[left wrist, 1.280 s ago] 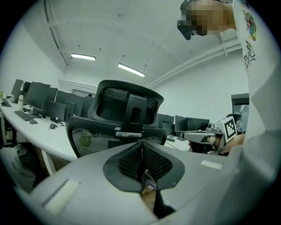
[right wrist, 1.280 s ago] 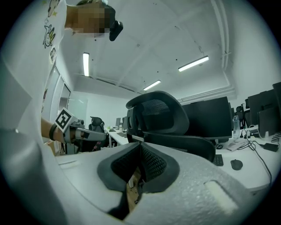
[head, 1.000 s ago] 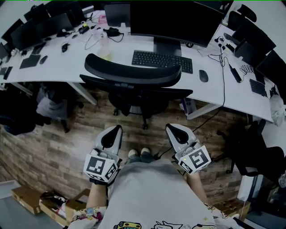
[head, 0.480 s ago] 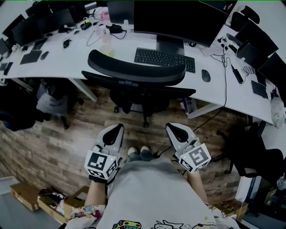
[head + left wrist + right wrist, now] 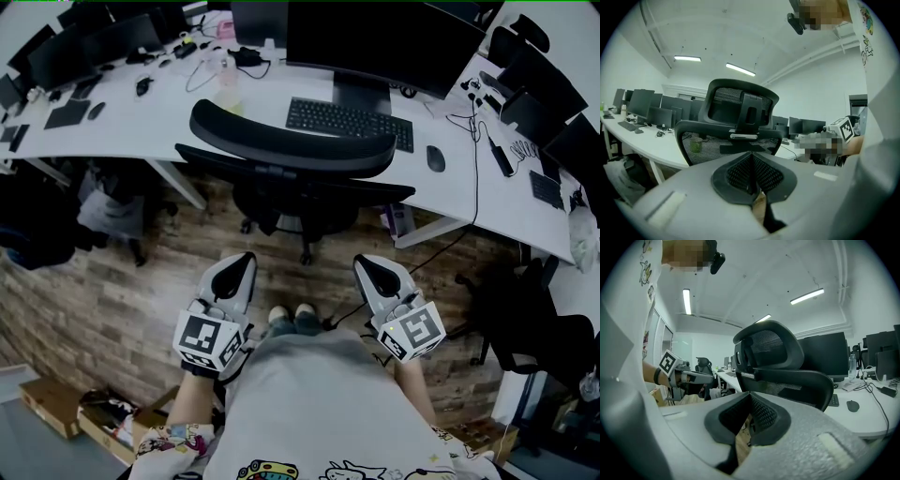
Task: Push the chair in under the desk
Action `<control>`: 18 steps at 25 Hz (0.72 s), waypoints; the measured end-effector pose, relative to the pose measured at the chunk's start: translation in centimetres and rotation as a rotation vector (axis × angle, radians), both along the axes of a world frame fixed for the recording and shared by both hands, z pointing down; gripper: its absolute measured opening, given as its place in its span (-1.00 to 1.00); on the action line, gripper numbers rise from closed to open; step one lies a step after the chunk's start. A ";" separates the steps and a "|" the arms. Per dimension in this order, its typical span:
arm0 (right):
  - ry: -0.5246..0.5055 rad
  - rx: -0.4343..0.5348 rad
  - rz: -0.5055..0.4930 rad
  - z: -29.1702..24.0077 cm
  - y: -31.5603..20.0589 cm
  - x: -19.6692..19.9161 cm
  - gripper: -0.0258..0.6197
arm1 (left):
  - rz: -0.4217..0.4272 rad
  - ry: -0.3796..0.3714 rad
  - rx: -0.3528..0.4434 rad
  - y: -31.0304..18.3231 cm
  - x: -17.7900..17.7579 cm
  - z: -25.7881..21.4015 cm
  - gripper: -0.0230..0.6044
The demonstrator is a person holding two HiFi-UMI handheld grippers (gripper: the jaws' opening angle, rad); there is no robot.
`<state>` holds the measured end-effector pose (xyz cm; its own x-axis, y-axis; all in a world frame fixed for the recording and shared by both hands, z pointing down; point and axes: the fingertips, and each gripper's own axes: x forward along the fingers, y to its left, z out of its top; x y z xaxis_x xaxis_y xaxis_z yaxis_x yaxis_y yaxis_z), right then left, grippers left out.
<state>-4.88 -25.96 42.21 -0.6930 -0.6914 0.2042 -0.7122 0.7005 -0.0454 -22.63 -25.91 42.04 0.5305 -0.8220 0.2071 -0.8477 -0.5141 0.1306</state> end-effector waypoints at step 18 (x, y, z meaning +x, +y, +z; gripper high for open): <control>-0.010 0.005 0.038 -0.3 0.2 1.1 -0.92 | 0.071 -0.025 0.001 0.3 0.5 0.4 -0.89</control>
<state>-3.83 -25.78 41.94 -0.6680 -0.7184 0.1941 -0.7381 0.6729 -0.0492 -22.10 -25.60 42.43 0.5824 -0.7825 0.2202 -0.8119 -0.5735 0.1090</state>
